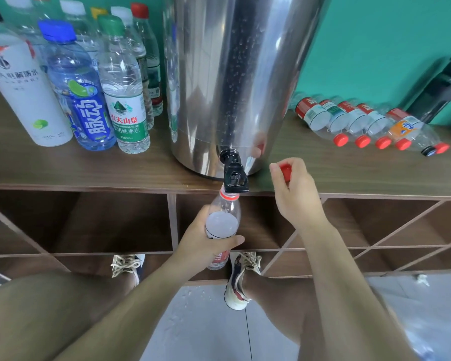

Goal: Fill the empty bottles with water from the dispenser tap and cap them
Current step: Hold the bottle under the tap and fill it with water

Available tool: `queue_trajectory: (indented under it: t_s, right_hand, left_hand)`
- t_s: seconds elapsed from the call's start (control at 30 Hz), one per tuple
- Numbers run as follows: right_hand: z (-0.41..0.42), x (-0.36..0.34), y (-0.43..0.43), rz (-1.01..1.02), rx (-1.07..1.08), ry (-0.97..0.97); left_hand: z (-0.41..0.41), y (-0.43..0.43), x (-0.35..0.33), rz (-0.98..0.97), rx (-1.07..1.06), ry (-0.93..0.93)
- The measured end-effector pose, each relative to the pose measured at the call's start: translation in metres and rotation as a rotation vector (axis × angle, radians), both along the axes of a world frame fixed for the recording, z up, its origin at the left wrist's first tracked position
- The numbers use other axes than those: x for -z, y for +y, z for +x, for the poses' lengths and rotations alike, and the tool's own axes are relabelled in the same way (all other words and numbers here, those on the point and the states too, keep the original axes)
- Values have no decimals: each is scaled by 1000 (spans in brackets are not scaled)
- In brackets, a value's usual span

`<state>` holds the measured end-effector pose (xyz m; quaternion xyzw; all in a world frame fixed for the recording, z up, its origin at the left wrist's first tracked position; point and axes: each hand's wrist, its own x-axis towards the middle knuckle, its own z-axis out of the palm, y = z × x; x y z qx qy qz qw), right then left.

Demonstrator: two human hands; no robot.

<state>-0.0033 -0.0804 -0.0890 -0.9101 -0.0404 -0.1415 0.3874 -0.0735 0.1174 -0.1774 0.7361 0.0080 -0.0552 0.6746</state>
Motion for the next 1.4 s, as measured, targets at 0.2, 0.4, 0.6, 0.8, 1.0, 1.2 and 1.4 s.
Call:
queue_trajectory:
  t_s: [0.2, 0.4, 0.6, 0.8, 1.0, 1.2, 1.4]
  right_hand:
    - [19, 17, 2, -320, 74, 29]
    - [22, 16, -5, -364, 92, 69]
    - [14, 20, -13, -210, 116, -88]
    - [-22, -4, 6, 89, -55, -623]
    - [-57, -28, 52, 127, -358, -533]
    - [-53, -24, 60, 120, -357, -628]
    - [-47, -23, 34, 121, -373, -643]
  left_hand:
    - [1, -1, 3, -9, 3, -9]
    - [2, -1, 5, 2, 3, -8]
    - [3, 0, 6, 27, 13, -2]
    - [2, -1, 6, -2, 10, 5]
    - [5, -2, 7, 1, 7, -68]
    - [5, -3, 5, 10, 24, -65]
    - [4, -1, 8, -24, 8, -2]
